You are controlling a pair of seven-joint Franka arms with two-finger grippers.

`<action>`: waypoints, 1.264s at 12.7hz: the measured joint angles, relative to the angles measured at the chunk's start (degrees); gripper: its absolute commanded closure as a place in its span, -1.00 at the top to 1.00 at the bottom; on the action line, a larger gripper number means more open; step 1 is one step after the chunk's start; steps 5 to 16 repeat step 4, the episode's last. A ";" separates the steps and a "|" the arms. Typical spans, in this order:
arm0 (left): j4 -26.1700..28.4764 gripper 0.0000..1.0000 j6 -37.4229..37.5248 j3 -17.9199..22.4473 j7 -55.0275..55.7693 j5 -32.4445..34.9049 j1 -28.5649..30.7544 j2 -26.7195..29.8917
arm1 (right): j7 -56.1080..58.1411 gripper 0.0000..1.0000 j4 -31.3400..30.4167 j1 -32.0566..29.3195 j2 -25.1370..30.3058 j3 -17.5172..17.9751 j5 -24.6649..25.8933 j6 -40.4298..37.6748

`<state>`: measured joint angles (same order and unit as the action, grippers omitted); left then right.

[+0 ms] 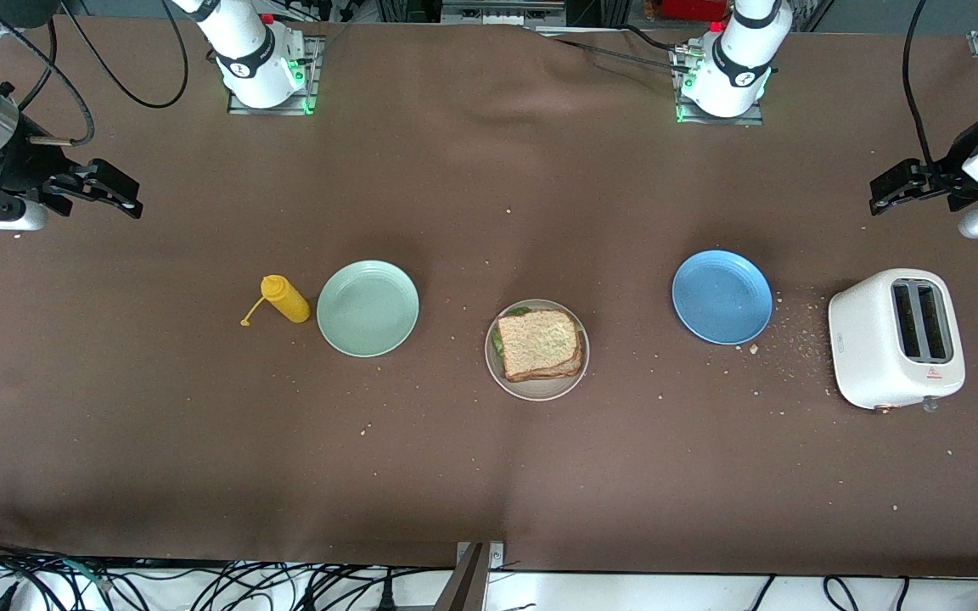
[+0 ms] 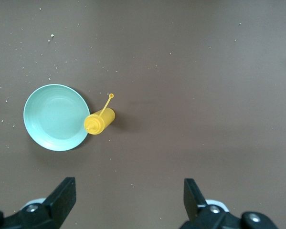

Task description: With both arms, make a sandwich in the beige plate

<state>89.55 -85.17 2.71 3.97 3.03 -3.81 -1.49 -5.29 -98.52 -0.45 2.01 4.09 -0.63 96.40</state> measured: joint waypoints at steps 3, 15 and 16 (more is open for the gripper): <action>0.00 1.00 0.00 0.19 -0.01 -3.24 0.20 -0.01 | 0.03 1.00 0.05 0.10 -0.09 0.00 0.00 0.00; 0.00 1.00 0.00 0.19 -0.01 -3.53 0.20 -0.08 | 0.04 1.00 0.05 0.13 -0.09 0.00 0.00 0.00; 0.00 1.00 0.00 0.19 -0.01 -3.53 0.20 -0.08 | 0.04 1.00 0.05 0.13 -0.09 0.00 0.00 0.00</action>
